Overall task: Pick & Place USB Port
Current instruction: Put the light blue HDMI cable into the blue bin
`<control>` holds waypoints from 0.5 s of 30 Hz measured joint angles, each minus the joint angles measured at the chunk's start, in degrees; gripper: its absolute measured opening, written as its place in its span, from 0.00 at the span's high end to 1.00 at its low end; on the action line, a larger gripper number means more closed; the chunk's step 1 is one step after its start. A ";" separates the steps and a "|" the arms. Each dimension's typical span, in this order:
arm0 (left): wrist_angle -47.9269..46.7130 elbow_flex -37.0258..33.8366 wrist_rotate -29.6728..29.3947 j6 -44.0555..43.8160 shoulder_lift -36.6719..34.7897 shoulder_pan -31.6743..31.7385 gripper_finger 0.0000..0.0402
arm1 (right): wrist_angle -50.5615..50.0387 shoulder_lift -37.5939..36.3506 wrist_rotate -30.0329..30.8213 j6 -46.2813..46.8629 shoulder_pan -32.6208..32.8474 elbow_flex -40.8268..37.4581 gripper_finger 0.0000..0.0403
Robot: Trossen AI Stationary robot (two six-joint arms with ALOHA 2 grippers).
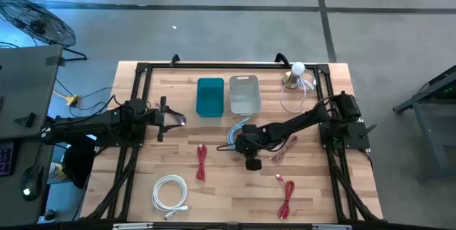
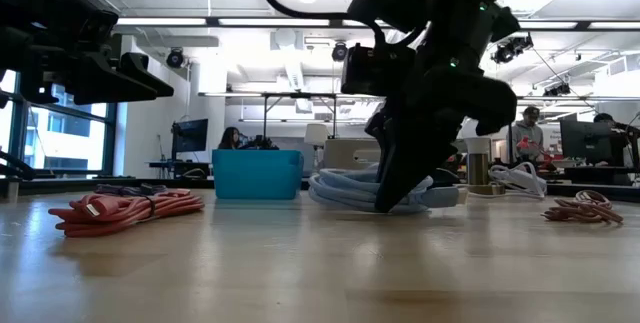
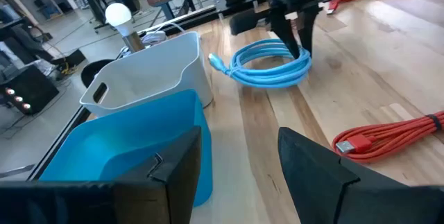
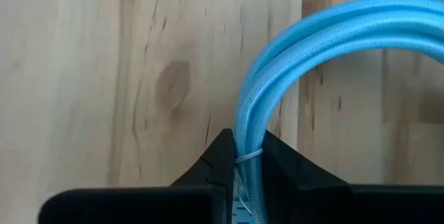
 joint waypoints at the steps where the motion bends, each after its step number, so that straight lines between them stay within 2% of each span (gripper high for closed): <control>1: 0.02 -0.01 -0.07 -0.49 0.00 -0.02 0.54 | 0.43 0.07 1.33 -0.22 0.42 0.00 0.91; 10: 4.15 -0.04 1.04 -7.48 0.02 -0.01 0.54 | -3.89 0.22 11.19 -4.87 2.24 4.63 0.91; 15: 8.84 -0.04 5.47 -10.75 0.00 -0.02 0.54 | -4.95 0.22 15.73 -10.06 2.24 9.68 0.91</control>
